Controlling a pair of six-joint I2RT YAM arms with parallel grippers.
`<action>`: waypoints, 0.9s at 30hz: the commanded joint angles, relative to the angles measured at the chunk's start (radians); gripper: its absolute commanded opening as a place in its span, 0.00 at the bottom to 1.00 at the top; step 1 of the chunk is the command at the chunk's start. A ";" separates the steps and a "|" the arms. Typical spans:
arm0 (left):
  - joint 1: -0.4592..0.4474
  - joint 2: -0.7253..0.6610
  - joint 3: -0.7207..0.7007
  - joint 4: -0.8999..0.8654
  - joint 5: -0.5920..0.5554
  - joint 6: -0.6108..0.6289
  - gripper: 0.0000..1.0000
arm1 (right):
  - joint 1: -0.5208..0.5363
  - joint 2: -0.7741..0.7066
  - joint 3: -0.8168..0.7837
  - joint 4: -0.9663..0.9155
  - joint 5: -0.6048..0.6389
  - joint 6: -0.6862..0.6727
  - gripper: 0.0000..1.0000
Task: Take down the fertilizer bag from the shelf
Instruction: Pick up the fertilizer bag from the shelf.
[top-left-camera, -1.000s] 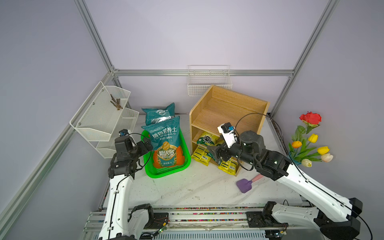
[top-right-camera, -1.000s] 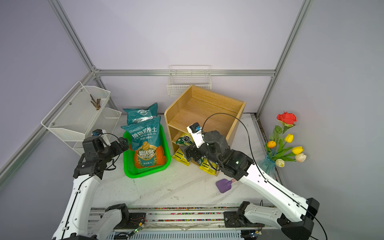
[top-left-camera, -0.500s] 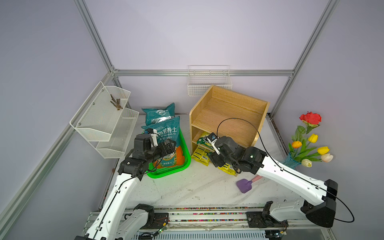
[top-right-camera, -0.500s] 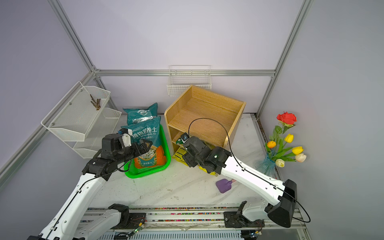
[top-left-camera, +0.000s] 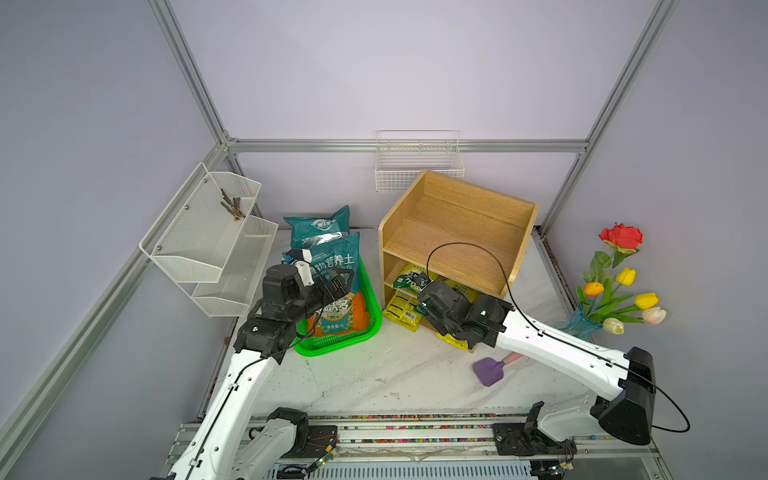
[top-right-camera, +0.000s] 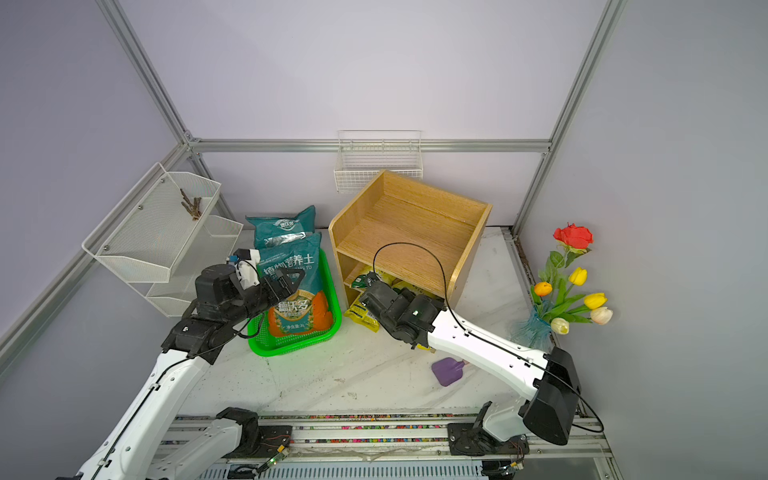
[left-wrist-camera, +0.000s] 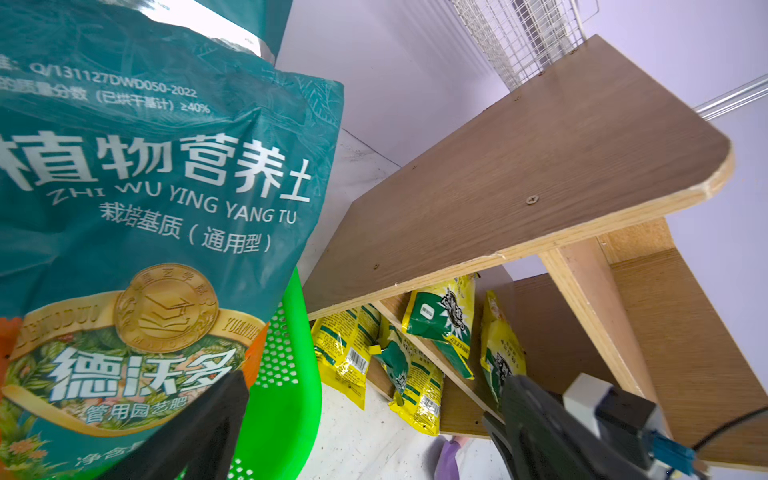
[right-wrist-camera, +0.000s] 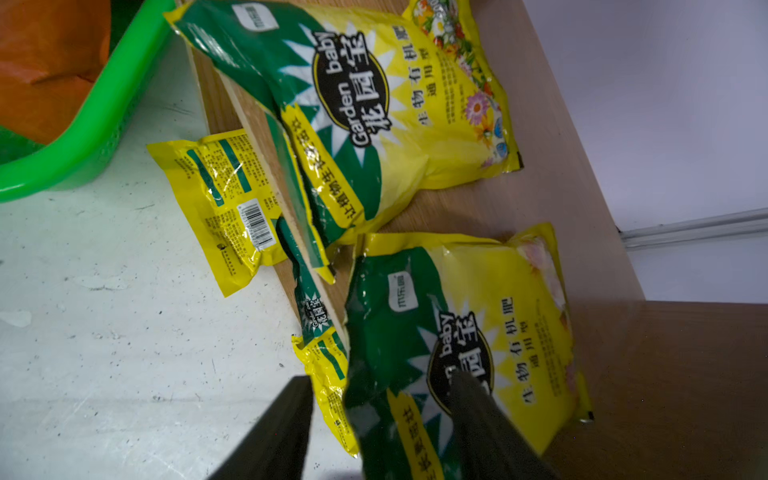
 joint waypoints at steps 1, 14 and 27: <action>-0.004 -0.008 -0.023 0.088 0.066 -0.038 1.00 | -0.015 -0.001 -0.028 0.056 0.034 -0.003 0.45; -0.003 -0.026 -0.071 0.153 0.060 -0.075 1.00 | -0.036 -0.044 -0.006 0.107 -0.051 0.008 0.00; -0.004 -0.006 -0.112 0.246 0.141 -0.124 1.00 | -0.036 -0.104 -0.079 0.227 -0.180 0.084 0.00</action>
